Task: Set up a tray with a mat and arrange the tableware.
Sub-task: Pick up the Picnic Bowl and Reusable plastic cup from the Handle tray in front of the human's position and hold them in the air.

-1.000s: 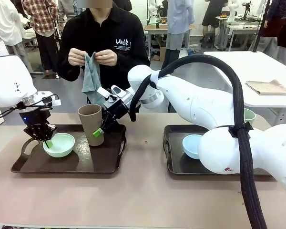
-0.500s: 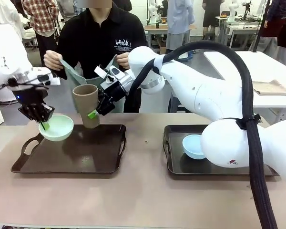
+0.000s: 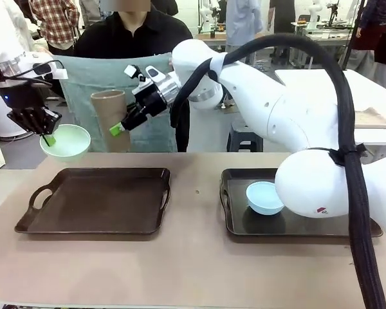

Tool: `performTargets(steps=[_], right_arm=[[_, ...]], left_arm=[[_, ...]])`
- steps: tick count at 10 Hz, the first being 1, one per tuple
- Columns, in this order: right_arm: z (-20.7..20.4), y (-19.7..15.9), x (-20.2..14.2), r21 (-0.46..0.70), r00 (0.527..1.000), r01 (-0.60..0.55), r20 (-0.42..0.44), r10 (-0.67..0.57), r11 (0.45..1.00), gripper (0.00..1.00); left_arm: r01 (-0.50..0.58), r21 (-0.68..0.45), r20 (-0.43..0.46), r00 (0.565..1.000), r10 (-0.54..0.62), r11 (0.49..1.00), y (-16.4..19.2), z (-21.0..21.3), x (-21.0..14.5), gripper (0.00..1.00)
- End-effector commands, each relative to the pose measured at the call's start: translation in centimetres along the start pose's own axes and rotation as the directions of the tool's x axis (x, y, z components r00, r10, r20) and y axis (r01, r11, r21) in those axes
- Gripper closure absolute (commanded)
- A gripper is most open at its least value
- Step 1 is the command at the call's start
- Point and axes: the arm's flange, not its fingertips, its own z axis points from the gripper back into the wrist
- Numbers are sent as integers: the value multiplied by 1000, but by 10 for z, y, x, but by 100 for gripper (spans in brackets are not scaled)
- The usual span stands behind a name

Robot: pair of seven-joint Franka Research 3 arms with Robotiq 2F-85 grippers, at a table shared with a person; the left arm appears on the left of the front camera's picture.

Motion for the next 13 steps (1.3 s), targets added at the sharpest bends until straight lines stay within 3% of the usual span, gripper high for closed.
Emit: performTargets(steps=[1, 4, 5, 6, 8, 9, 10, 13], right_arm=[[28, 220, -53, -120, 997, 34, -60, -42, 992, 71], [33, 283, -46, -197, 992, 7, -123, -32, 980, 71], [32, 297, -48, -235, 986, 30, -153, -67, 972, 71], [23, 18, 62, -134, 997, -19, -81, 8, 991, 71], [23, 18, 62, -134, 997, -19, -81, 8, 991, 71], [21, 22, 70, -156, 994, -11, -109, -6, 988, 17], [28, 34, 53, -79, 987, 65, -141, -76, 995, 17], [39, 132, 23, -50, 958, 236, -156, -241, 971, 17]], left_arm=[[-11, 37, -58, 998, 13, 999, -4, 9, -2, 100], [-80, -49, -89, 993, 75, 996, 2, 36, -4, 100], [-4, -8, -67, 998, 3, 1000, -1, 14, -5, 100], [-4, -8, -67, 998, 3, 1000, -1, 14, -5, 100], [-4, -8, -67, 998, 3, 1000, -1, 14, -5, 100], [-4, -8, -67, 998, 3, 1000, -1, 14, -5, 100], [-4, -8, -67, 998, 3, 1000, -1, 14, -5, 100], [-72, -55, -89, 994, 67, 996, 17, 23, -9, 96]])
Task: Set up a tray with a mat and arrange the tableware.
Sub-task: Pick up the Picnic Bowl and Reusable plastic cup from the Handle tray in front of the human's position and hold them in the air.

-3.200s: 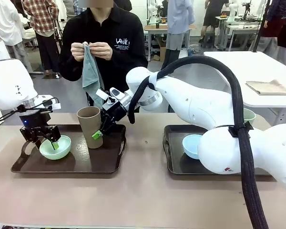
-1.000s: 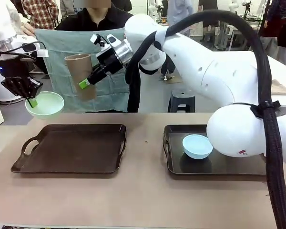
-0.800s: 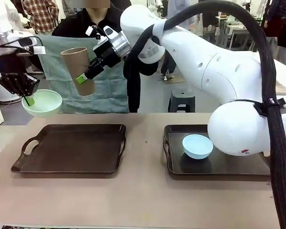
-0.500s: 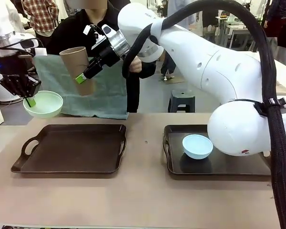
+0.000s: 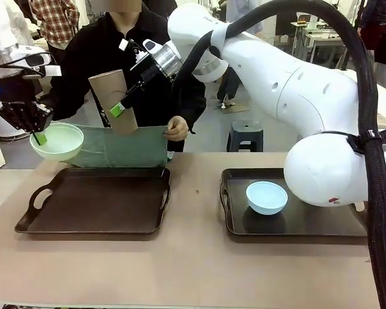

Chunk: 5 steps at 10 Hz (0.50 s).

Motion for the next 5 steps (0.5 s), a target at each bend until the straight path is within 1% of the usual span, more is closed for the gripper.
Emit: performTargets(steps=[1, 2, 4, 5], right_arm=[[4, 136, -60, 0, 995, 96, -8, -96, 995, 17], [2, 149, -63, -9, 995, 100, 0, -100, 995, 17], [-5, 195, -68, -43, 996, 79, 39, -78, 996, 17], [-6, 224, -71, -101, 997, 66, 38, -62, 993, 17]], left_arm=[[-30, -16, -9, 1000, 30, 999, 10, 16, 1, 96], [-15, -14, -10, 1000, 15, 1000, 9, 19, 1, 96], [-32, 17, -19, 999, 32, 999, 7, 26, 6, 96], [-41, 26, -21, 999, 41, 999, 7, 29, 7, 96]])
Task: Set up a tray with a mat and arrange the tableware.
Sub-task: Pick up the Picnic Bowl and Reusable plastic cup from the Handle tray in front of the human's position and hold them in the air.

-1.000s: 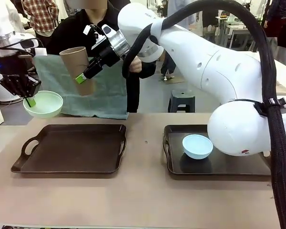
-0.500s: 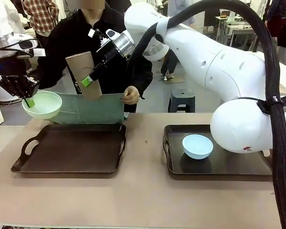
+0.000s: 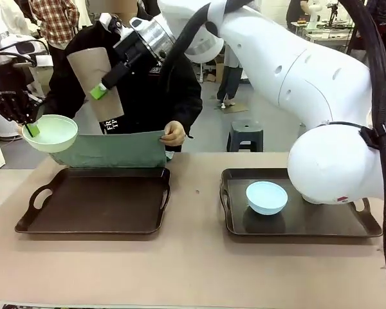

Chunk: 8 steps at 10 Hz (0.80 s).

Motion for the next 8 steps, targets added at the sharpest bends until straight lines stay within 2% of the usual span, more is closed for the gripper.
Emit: performTargets(steps=[1, 3, 4, 5, 6, 8], right_arm=[[-5, 183, -154, -134, 1000, 20, 16, -18, 991, 17], [4, 213, -174, -259, 994, 87, -42, -101, 962, 17], [14, 217, -186, -368, 976, 131, -114, -185, 921, 17], [30, 216, -202, -399, 957, 207, -105, -269, 893, 17], [39, 221, -213, -380, 931, 277, -122, -345, 883, 17], [46, 239, -219, -373, 883, 356, -164, -439, 857, 17]], left_arm=[[0, -3, 1, 1000, 0, 1000, 1, -4, -1, 96], [0, -3, 1, 1000, 0, 1000, 1, -4, -1, 96], [0, -3, 1, 1000, 0, 1000, 1, -4, -1, 96], [0, -3, 1, 1000, 0, 1000, 1, -4, -1, 96], [0, -3, 1, 1000, 0, 1000, 1, -4, -1, 96], [0, -3, 1, 1000, 0, 1000, 1, -4, -1, 96]])
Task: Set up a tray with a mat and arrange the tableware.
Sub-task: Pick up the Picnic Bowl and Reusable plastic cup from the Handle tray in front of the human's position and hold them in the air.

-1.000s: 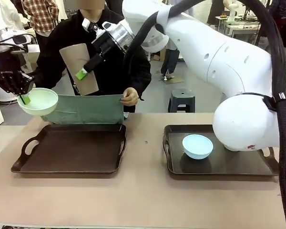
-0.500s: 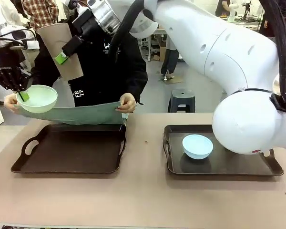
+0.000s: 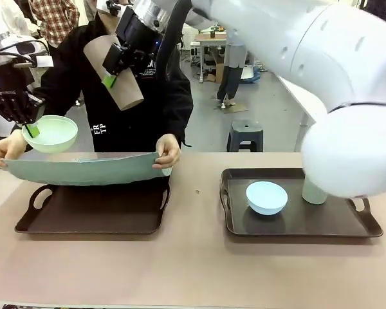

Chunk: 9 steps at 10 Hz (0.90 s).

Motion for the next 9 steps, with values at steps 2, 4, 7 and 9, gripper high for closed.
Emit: performTargets(steps=[2, 4, 7, 9], right_arm=[[13, 136, -315, -5, 993, 101, -64, -101, 995, 17], [16, 162, -323, -49, 997, 70, -30, -72, 996, 17], [10, 125, -283, -246, 782, -500, 284, 554, 831, 17], [3, 91, -263, -265, 663, -606, 353, 660, 750, 17]], left_arm=[[0, -2, 7, 1000, 0, 1000, 1, -1, 0, 96], [0, -2, 7, 1000, 0, 1000, 1, -1, 0, 96], [0, -2, 7, 1000, 0, 1000, 1, -1, 0, 96], [0, -2, 7, 1000, 0, 1000, 1, -1, 0, 96]])
